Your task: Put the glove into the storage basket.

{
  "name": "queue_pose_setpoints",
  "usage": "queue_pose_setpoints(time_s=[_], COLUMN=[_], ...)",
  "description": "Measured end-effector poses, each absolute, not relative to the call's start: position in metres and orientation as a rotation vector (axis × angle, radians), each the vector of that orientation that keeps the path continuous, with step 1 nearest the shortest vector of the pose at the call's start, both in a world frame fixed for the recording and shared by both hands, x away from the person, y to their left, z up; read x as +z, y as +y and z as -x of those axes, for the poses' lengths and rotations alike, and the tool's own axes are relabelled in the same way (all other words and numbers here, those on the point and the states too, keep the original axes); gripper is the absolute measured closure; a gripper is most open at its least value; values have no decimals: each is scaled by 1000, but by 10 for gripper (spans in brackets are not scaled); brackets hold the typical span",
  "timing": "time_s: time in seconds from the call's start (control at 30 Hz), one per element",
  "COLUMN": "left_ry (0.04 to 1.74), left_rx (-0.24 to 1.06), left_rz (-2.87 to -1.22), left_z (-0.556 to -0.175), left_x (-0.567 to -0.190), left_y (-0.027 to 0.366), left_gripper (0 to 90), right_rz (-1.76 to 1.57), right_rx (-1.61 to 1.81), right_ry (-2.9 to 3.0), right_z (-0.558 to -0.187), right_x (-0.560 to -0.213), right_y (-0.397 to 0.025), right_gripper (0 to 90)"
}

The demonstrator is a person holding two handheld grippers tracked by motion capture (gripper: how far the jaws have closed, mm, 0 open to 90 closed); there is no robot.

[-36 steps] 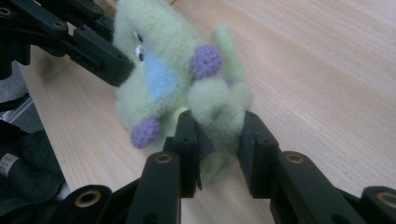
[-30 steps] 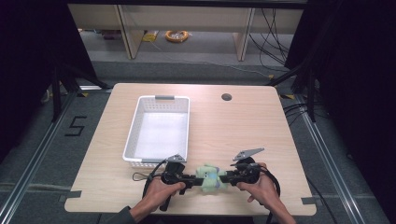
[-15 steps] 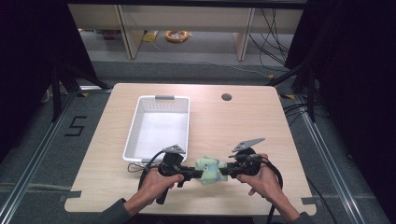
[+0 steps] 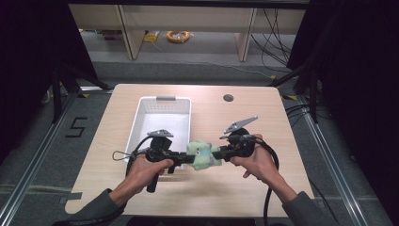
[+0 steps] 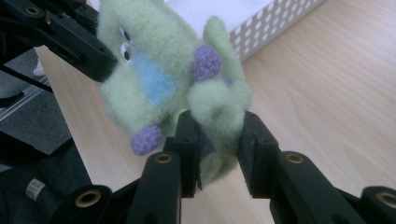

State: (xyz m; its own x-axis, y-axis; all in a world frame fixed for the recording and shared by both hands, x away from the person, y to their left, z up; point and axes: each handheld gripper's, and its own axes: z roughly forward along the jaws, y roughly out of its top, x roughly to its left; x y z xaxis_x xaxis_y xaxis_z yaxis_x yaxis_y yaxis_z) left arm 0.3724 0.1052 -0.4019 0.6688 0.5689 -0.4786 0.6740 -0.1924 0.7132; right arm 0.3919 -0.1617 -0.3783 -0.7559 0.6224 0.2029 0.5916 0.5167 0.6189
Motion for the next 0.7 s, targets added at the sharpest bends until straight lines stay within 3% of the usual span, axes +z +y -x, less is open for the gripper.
queue_pose_setpoints(time_s=[0.43,0.7], left_ry=[1070,1133], left_rx=[-50,-57], left_rz=[-1840,-1813], left_z=[-387,-400], left_x=[-382,-390], left_y=[155,187], left_gripper=[774,774], right_rz=[-986,-970], right_rx=[1057,1053], right_ry=[2766,2804], right_z=[-430,-451], right_x=[-359,-367], right_y=[-105,-69], right_gripper=[716,715])
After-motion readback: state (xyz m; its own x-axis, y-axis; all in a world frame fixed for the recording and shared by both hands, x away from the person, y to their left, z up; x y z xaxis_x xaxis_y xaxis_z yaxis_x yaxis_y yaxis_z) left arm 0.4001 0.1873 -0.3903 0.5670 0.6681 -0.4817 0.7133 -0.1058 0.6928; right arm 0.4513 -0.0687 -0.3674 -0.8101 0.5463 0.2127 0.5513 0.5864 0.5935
